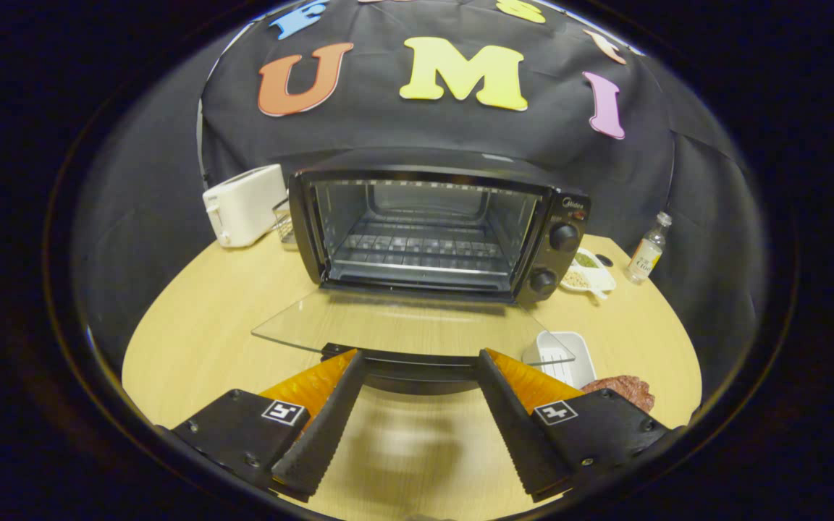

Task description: Open the toaster oven, put the food inside, and close the toaster oven door.

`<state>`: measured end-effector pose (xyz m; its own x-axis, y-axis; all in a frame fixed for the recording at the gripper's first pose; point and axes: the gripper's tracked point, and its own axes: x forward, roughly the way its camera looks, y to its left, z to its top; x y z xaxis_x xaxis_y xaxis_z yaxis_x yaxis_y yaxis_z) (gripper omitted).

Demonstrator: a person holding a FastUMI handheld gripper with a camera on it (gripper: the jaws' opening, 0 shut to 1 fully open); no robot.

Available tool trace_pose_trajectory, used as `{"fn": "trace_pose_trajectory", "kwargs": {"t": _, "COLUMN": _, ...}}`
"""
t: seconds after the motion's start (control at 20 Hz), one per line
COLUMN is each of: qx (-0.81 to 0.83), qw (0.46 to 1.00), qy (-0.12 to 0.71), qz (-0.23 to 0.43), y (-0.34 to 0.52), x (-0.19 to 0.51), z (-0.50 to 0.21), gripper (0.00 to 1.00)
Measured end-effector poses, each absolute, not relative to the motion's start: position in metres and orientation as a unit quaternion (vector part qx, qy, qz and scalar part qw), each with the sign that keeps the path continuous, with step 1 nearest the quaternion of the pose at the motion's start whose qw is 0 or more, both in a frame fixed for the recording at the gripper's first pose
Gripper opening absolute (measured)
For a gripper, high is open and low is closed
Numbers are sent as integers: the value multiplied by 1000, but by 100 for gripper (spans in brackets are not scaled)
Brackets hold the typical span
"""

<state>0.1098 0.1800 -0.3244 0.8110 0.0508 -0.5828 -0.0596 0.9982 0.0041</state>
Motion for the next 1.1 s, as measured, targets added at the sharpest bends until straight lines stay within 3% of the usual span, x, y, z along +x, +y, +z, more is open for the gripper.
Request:
{"fn": "trace_pose_trajectory", "kwargs": {"t": 0.45, "qx": 14, "qw": 926, "qy": 374, "qz": 38, "y": 181, "x": 112, "z": -371, "gripper": 100}}
{"fn": "trace_pose_trajectory", "kwargs": {"t": 0.7, "qx": -27, "qw": 926, "qy": 373, "qz": 58, "y": 181, "x": 108, "z": -378, "gripper": 100}}
{"fn": "trace_pose_trajectory", "kwargs": {"t": 1.1, "qx": -28, "qw": 944, "qy": 307, "qz": 120, "y": 122, "x": 106, "z": -304, "gripper": 100}}
